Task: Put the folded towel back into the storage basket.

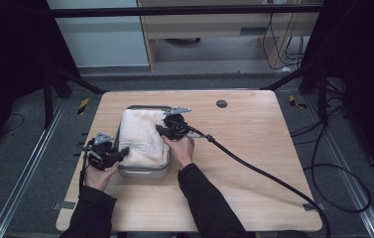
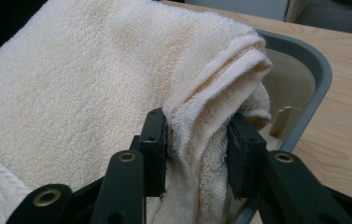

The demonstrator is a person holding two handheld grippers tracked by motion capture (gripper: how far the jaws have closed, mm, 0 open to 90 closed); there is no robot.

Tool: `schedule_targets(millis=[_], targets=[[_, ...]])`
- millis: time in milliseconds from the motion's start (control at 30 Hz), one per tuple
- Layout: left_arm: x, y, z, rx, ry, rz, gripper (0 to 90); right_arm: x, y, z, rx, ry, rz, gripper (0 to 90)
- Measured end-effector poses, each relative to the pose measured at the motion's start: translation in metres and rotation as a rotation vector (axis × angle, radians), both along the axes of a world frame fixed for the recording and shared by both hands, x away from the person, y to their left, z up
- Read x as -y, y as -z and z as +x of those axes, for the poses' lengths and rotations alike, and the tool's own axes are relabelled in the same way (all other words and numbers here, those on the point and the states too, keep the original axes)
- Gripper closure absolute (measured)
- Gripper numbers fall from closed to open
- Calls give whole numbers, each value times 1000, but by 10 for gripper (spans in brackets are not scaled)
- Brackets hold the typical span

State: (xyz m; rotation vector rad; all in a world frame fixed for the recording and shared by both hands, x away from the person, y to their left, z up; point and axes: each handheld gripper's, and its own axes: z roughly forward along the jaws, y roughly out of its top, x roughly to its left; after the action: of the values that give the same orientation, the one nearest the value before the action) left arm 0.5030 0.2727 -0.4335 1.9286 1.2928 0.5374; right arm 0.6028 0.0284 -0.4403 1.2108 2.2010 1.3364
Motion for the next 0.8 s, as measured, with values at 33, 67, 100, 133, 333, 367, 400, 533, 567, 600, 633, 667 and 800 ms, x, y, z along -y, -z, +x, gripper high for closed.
schedule_targets(millis=[33,67,100,133,333,367,400,533,567,600,633,667,800], targets=[[0,0,0,0,-4,2,680,0,0,0,0,0,-3,632],[0,0,0,0,-5,3,673,0,1,0,1,0,-7,626],[0,0,0,0,-5,3,667,0,1,0,1,0,-7,626],[0,0,0,-1,-11,3,658,-1,2,1,-2,2,-14,613],[1,0,0,-4,-33,12,618,-2,4,0,14,-14,-28,595],[0,0,0,-3,-34,11,610,-2,4,0,13,-16,-27,590],[0,-1,0,-3,-34,7,606,-2,4,0,15,-19,-30,585],[0,-1,0,3,-34,6,586,-2,2,-1,41,-28,-64,552],[0,-2,0,4,-35,6,580,-2,1,-1,45,-29,-68,546],[1,-2,-1,10,-37,6,572,-1,1,-1,48,-32,-74,536],[0,-3,-1,15,-37,3,569,-1,0,-2,51,-35,-76,532],[0,-4,-2,22,-36,-7,565,0,-1,-2,57,-34,-85,519],[-1,-13,-7,61,-23,-46,566,3,-8,-5,88,-40,-89,509]])
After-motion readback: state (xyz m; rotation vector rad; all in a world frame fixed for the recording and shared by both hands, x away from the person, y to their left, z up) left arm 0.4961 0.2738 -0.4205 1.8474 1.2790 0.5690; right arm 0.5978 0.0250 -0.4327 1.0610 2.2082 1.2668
